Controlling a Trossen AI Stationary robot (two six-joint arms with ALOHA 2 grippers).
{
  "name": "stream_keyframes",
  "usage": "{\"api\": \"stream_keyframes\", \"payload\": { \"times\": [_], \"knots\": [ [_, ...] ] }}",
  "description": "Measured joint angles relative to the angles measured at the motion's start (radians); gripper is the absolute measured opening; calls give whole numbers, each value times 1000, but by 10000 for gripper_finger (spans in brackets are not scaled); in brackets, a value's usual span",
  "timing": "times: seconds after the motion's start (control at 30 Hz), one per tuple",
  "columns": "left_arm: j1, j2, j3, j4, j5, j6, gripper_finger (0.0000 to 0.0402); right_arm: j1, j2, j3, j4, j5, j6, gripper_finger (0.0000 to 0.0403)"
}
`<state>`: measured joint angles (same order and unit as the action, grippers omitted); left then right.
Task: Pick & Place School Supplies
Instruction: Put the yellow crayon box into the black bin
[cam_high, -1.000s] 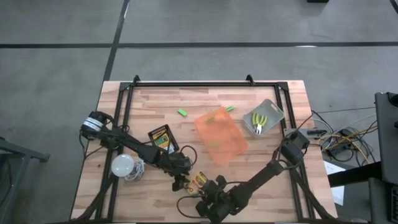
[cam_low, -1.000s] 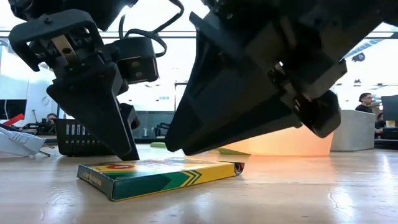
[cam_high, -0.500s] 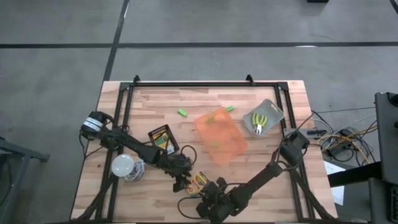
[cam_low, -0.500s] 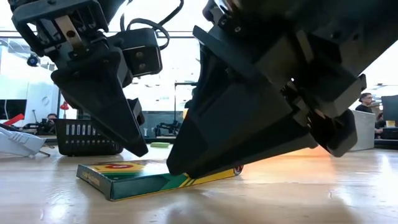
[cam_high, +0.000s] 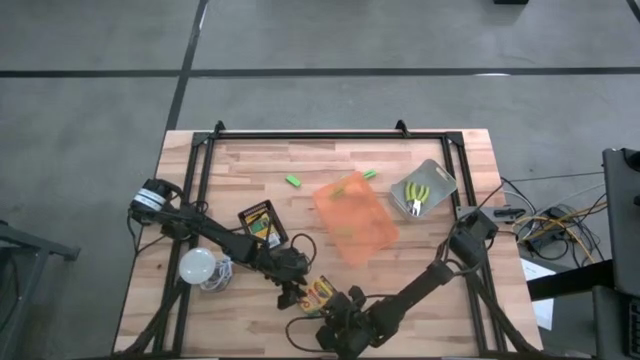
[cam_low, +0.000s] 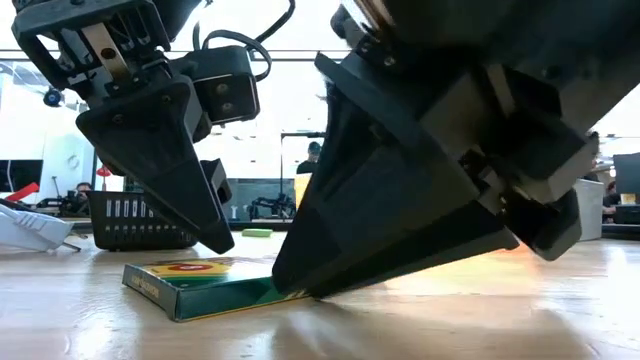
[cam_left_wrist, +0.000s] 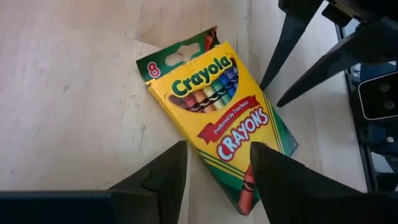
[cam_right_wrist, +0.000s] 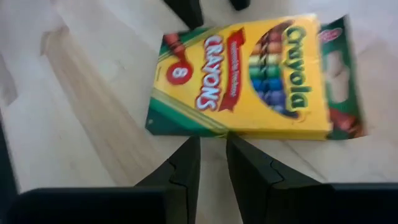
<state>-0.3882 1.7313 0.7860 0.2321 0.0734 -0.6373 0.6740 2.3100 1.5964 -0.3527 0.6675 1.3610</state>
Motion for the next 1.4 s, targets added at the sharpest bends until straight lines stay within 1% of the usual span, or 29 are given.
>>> {"api": "stream_keyframes", "payload": {
  "times": [0.07, 0.13, 0.43, 0.5, 0.8, 1.23, 1.4],
  "knots": [
    [0, 0, -1, -1, 0, 0, 181, 10, 0, 4, -7, 72, -6, 80],
    [0, 0, -2, -2, 0, 0, 181, 17, -7, 10, -1, 105, -6, 80],
    [0, 0, -4, -1, 0, 1, 181, 16, -8, 15, -2, 115, -3, 68],
    [0, 0, -4, -1, 0, 1, 181, 9, -8, 14, -2, 105, -2, 70],
    [0, 0, -4, -1, 5, 8, 181, -30, -8, 8, -7, -9, -34, 81],
    [0, 0, -5, -1, 6, -1, 181, -7, -8, 7, -9, -18, -33, 68],
    [0, 0, -5, 0, 51, -38, 181, -1, -5, 6, -10, -24, -17, 73]
  ]
}}
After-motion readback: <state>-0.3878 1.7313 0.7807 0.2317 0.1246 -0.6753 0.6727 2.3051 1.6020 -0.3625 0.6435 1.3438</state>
